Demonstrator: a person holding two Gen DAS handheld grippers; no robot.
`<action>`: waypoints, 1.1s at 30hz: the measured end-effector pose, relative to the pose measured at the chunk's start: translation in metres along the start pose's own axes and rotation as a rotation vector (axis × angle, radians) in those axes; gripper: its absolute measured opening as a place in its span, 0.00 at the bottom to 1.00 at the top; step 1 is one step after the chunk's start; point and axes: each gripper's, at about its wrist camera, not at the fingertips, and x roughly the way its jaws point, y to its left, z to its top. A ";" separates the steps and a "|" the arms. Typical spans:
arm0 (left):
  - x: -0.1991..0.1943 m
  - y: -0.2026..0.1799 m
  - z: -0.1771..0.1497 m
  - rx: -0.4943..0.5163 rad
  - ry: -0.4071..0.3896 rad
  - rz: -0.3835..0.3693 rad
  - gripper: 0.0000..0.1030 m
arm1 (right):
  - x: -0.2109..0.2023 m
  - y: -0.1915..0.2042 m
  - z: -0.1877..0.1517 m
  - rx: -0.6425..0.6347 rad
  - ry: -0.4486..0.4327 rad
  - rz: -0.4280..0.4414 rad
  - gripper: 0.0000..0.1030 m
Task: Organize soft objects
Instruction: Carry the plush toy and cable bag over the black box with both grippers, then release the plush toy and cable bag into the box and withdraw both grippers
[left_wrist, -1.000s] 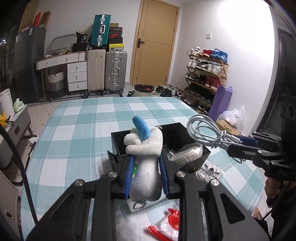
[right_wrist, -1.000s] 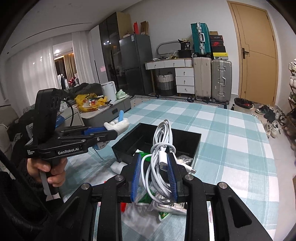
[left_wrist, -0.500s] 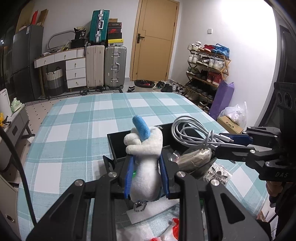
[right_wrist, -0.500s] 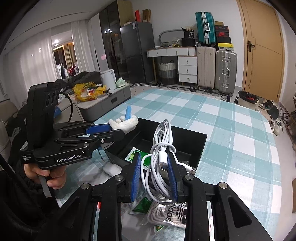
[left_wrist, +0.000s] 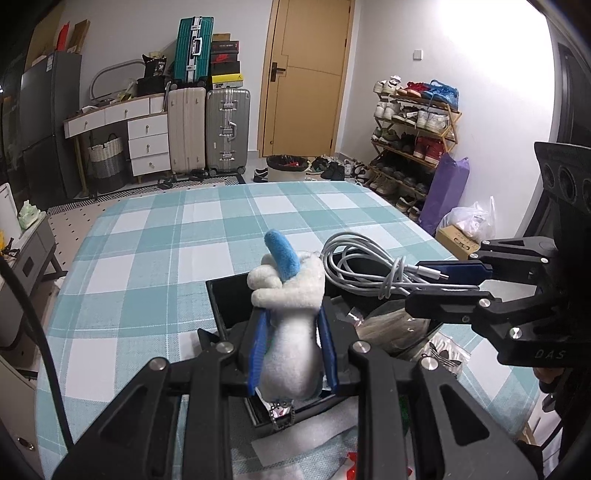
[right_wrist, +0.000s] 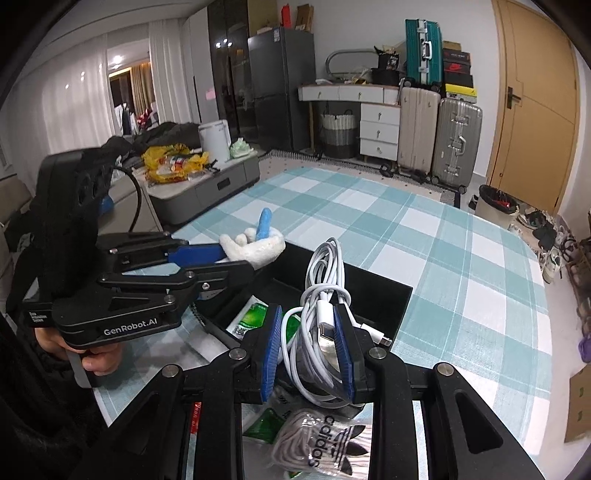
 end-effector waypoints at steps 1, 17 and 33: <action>0.002 0.000 0.000 -0.002 0.003 -0.001 0.24 | 0.003 -0.002 0.001 -0.005 0.009 0.000 0.26; 0.028 -0.003 -0.005 0.022 0.066 0.009 0.24 | 0.060 -0.009 0.003 -0.085 0.154 0.056 0.27; 0.033 -0.009 -0.013 0.109 0.085 0.040 0.25 | 0.076 -0.015 -0.006 0.036 0.182 0.097 0.31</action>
